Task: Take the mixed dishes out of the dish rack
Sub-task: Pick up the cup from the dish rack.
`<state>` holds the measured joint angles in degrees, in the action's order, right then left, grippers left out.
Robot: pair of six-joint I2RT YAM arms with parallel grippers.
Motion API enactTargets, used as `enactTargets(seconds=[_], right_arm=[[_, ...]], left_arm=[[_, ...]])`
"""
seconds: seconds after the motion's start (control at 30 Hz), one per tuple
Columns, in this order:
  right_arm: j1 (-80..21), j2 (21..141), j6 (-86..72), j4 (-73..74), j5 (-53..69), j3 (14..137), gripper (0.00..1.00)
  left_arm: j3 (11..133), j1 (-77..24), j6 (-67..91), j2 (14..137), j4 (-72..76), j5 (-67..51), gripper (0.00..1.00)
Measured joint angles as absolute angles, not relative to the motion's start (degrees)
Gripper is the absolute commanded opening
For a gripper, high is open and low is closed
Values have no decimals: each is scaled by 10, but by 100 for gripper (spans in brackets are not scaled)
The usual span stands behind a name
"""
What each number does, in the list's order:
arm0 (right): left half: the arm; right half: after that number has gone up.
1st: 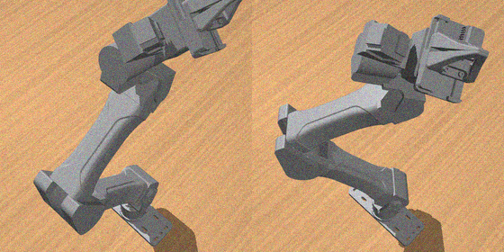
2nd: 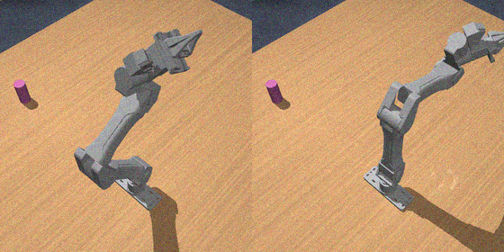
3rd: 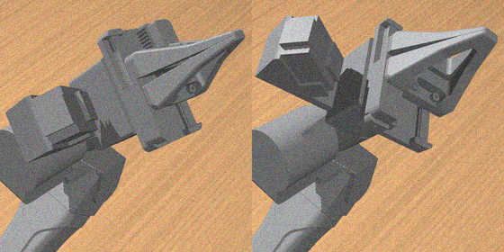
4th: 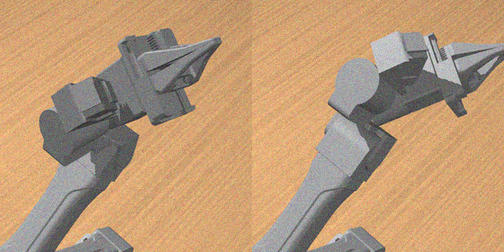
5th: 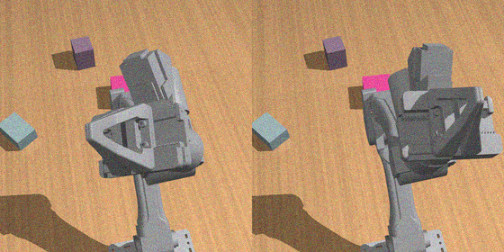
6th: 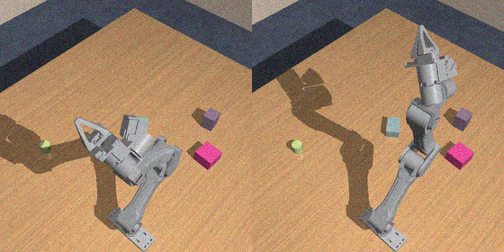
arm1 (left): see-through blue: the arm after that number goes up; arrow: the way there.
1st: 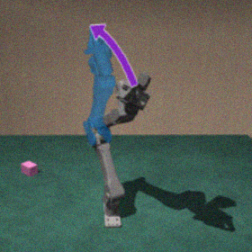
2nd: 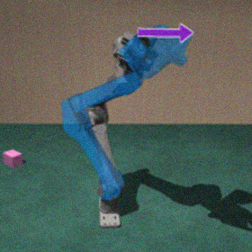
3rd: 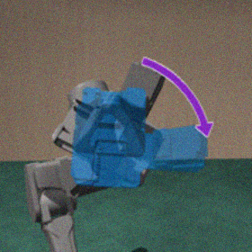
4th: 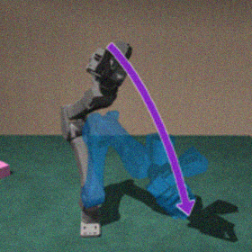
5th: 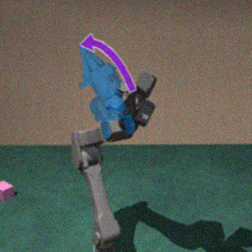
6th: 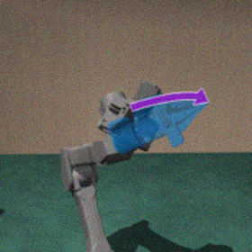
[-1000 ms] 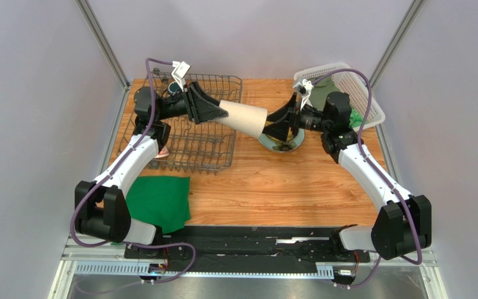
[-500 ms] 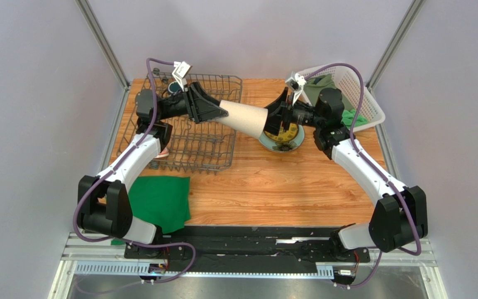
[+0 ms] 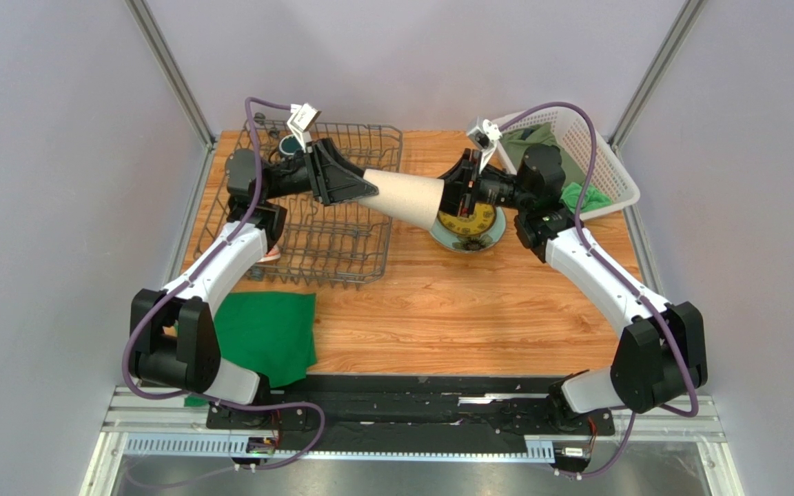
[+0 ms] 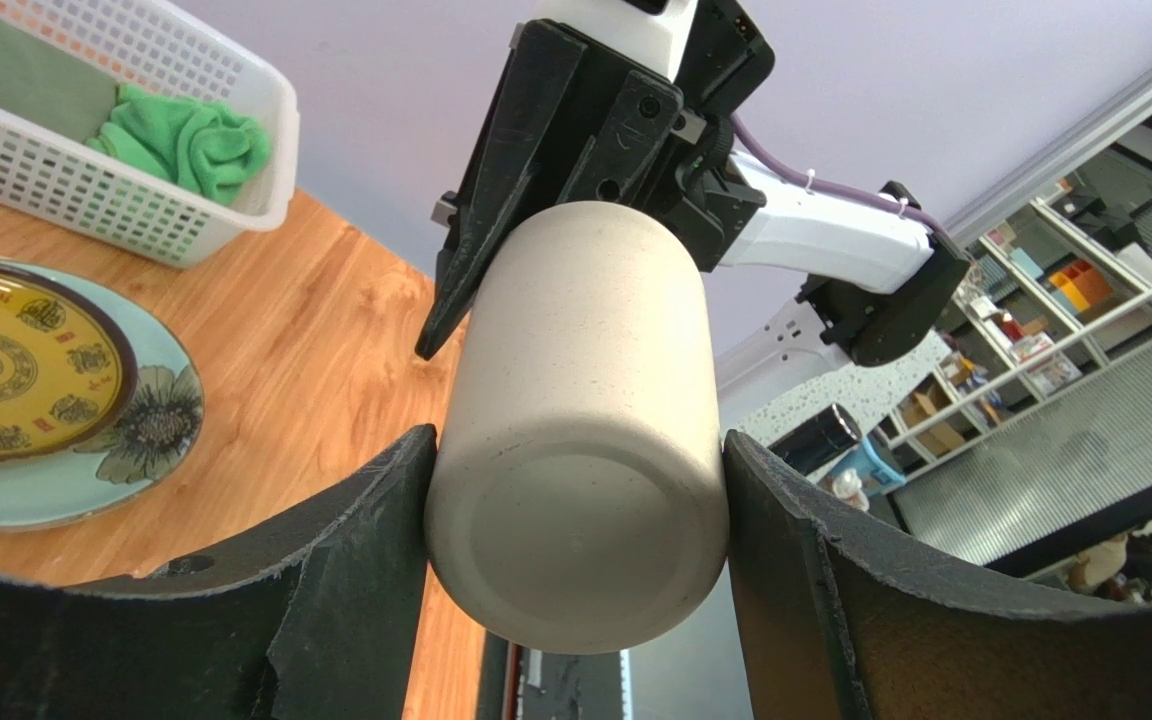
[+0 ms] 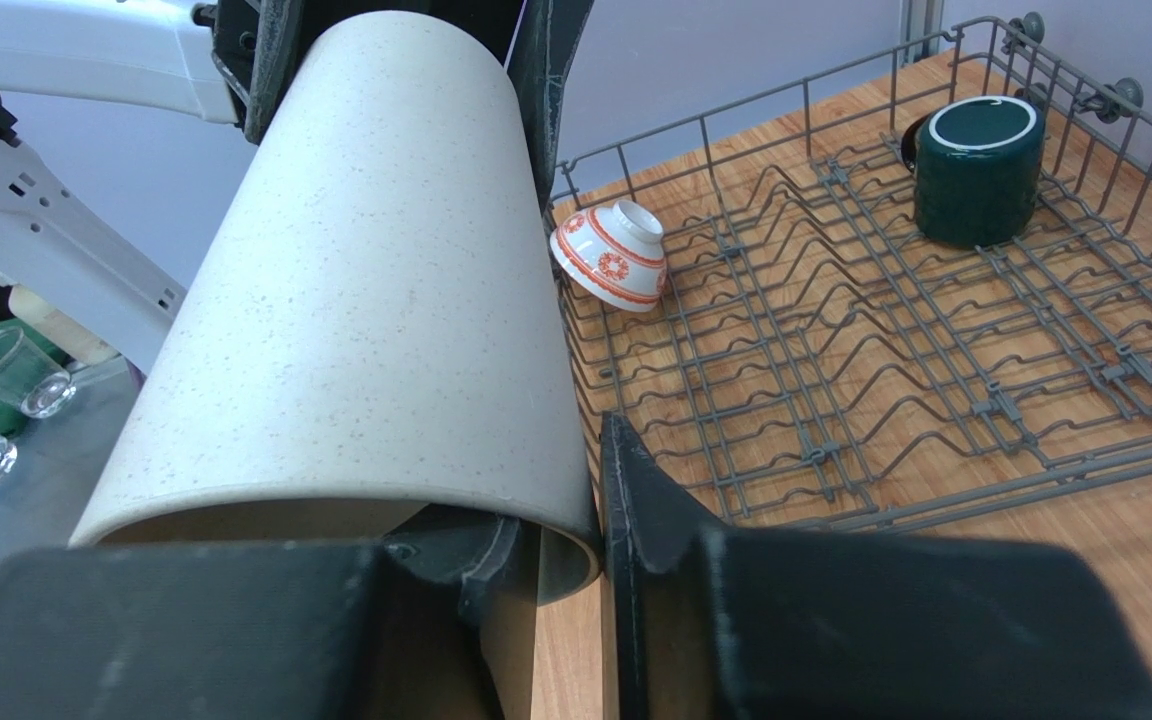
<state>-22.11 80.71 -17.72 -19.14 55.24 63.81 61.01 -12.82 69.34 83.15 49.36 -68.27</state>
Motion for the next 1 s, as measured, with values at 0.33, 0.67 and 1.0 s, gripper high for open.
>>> enactTargets(seconds=[0.33,0.67,1.0], right_arm=[[-221,795,-149,-160,550,636,0],[-218,756,-120,-147,543,627,0],[-205,731,-29,4,514,639,0]], left_arm=[[610,-129,663,830,463,-694,87],[610,-114,627,809,421,-685,91],[610,-78,621,790,409,-685,92]])
